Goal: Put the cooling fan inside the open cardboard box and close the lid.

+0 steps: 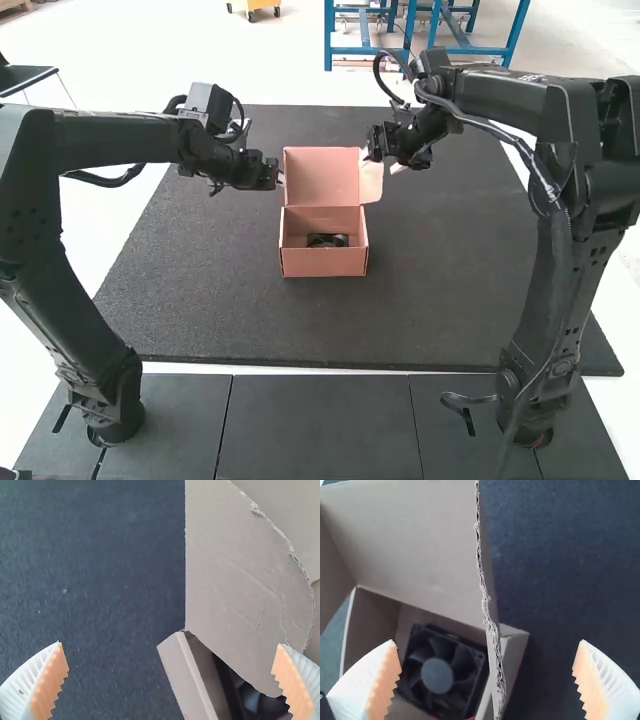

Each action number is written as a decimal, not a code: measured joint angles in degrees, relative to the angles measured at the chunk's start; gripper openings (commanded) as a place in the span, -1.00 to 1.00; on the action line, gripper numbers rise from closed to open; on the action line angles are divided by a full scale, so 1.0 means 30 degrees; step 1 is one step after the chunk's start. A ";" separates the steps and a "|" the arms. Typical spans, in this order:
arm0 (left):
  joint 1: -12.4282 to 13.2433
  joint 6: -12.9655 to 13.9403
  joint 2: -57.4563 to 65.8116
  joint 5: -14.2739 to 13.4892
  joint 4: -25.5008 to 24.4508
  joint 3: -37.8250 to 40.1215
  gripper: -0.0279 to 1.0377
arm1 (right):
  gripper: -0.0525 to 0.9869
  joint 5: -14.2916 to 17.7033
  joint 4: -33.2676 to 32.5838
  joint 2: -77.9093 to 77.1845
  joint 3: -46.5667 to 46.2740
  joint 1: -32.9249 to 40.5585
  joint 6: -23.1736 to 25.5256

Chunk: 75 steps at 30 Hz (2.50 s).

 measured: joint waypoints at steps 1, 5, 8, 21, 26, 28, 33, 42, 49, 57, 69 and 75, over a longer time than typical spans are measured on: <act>0.0000 0.0000 0.0000 0.0000 -0.0022 0.0000 0.86 | 0.10 -0.0007 -0.0015 -0.0007 0.0000 0.0007 0.0000; 0.0000 0.0000 0.0000 0.0000 -0.0087 0.0000 0.86 | 0.03 -0.0058 -0.0029 -0.0007 0.0051 0.0000 0.0015; 0.0000 0.0000 0.0000 0.0000 -0.0175 0.0000 0.86 | -0.15 -0.0066 -0.0058 0.0000 0.0226 0.0000 0.0007; 0.0000 0.0000 0.0000 0.0000 -0.0255 0.0000 0.86 | -0.91 -0.0270 -0.0284 0.0000 0.0393 0.0007 -0.0146; 0.0000 -0.0058 0.0000 0.0000 -0.0284 0.0000 0.86 | -0.91 -0.0335 -0.0546 -0.0007 0.0495 0.0000 -0.0255; 0.0000 -0.0066 0.0000 0.0000 -0.0291 0.0000 0.86 | -0.91 -0.0350 -0.0670 -0.0007 0.0495 0.0007 -0.0255; 0.0000 -0.0066 0.0000 0.0000 -0.0291 0.0000 0.86 | -0.91 -0.0568 -0.0823 0.0000 0.0532 0.0015 -0.0248; 0.0000 -0.0131 0.0000 0.0007 -0.0386 0.0000 0.86 | -0.91 -0.1413 -0.1013 0.0066 0.0532 0.0408 0.0168; 0.0000 -0.0138 0.0000 0.0007 -0.0488 0.0000 0.86 | -0.91 -0.1661 -0.1093 0.0364 0.0838 0.0889 0.0466; 0.0000 -0.0138 0.0000 0.0007 -0.0925 0.0000 0.86 | -0.91 -0.1792 -0.2055 0.0393 0.0874 0.0954 0.0452; 0.0000 -0.0146 -0.0386 0.0007 -0.1100 0.0000 0.86 | -0.91 -0.1887 -0.4233 0.0393 0.0845 0.1122 -0.0423; 0.0000 -0.0146 -0.0860 0.0015 -0.1217 0.0000 0.86 | -0.91 -0.1829 -0.4925 0.0393 0.0539 0.1268 -0.0816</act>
